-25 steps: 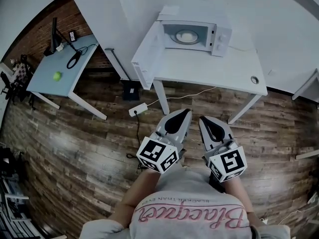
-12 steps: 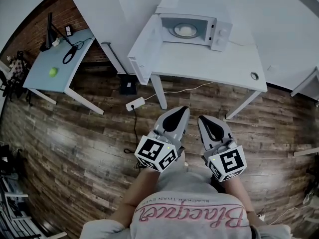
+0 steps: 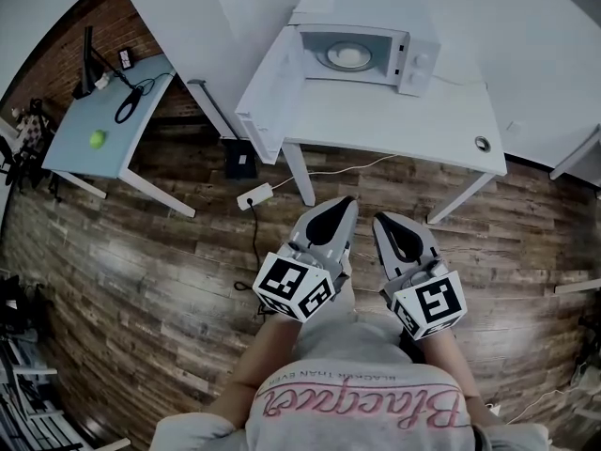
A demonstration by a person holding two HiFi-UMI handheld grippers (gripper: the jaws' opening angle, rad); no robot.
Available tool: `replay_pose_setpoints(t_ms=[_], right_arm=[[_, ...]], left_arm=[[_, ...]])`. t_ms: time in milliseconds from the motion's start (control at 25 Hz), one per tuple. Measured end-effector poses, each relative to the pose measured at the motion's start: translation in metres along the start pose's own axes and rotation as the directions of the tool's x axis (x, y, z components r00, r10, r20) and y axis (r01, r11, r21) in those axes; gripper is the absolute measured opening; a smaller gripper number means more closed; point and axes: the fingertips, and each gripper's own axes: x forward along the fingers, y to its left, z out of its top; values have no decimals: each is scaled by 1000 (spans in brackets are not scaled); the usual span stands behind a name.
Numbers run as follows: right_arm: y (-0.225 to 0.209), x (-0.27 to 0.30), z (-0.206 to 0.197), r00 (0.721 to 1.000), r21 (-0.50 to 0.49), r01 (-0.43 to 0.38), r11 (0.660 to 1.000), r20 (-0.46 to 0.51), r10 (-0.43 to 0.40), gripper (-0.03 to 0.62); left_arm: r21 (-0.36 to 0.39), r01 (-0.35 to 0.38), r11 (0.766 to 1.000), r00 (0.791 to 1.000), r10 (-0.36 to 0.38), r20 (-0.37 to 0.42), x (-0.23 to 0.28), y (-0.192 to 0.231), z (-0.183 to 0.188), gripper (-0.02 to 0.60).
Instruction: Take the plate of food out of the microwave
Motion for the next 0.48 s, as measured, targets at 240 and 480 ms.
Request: replay_pose_setpoints(t_ms=[240,480], right_arm=[[-18,9,0,1000,4,20,1000,-3,-20,12],[-36,22,4,999,21,31,999,12,-32,11]], left_arm=[[5,23,1000,1000,-23,-2,21,4,1,3],[4,35,999,999,-35,-3,42,15,4,3]])
